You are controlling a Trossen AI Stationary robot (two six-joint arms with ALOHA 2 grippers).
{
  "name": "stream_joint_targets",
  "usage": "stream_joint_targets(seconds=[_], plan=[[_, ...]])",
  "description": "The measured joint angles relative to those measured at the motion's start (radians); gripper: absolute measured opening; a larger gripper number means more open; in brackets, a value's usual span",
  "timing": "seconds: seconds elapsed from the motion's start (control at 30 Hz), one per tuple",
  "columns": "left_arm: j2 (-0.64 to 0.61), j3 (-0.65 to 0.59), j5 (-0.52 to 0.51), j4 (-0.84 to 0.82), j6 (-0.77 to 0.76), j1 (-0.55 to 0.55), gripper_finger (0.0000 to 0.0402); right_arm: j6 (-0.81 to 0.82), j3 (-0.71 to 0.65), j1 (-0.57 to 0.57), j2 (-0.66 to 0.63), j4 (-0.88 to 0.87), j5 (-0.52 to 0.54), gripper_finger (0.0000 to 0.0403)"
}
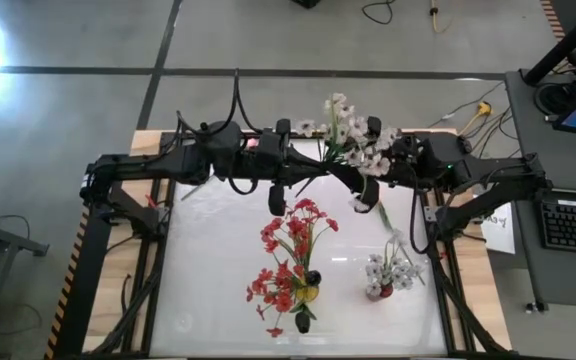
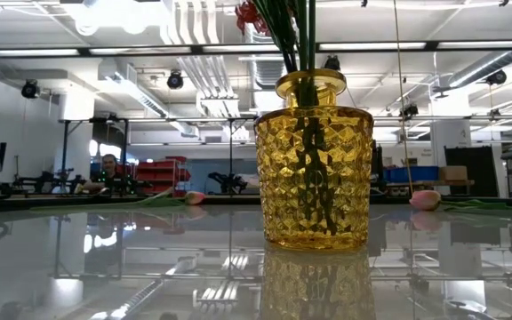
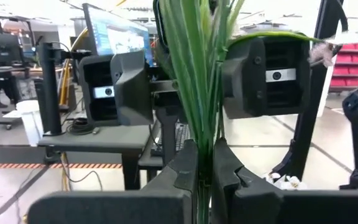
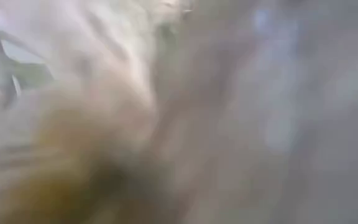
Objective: Sort flowers into vase by color
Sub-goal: Put the white flowers into the red vase
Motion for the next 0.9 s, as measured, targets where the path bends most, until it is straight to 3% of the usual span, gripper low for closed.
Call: stream_joint_targets(seconds=[0.23,0.43,0.6,0.9], plan=[[0.000,0.000,-0.029,0.000,0.033,0.000,0.0000,0.045,0.000,0.000,0.000,-0.006,0.060,0.0291],[-0.002,0.000,-0.047,0.001,0.043,0.000,0.0000,0.050,0.000,0.000,0.006,-0.008,0.073,0.0287],[-0.002,0.000,-0.062,0.003,0.043,0.000,0.0000,0.025,0.000,-0.001,0.008,-0.007,0.073,0.0233],[-0.002,0.000,-0.086,-0.008,0.032,0.000,0.0001,-0.007,0.000,-0.004,0.008,-0.009,0.056,0.0063]])
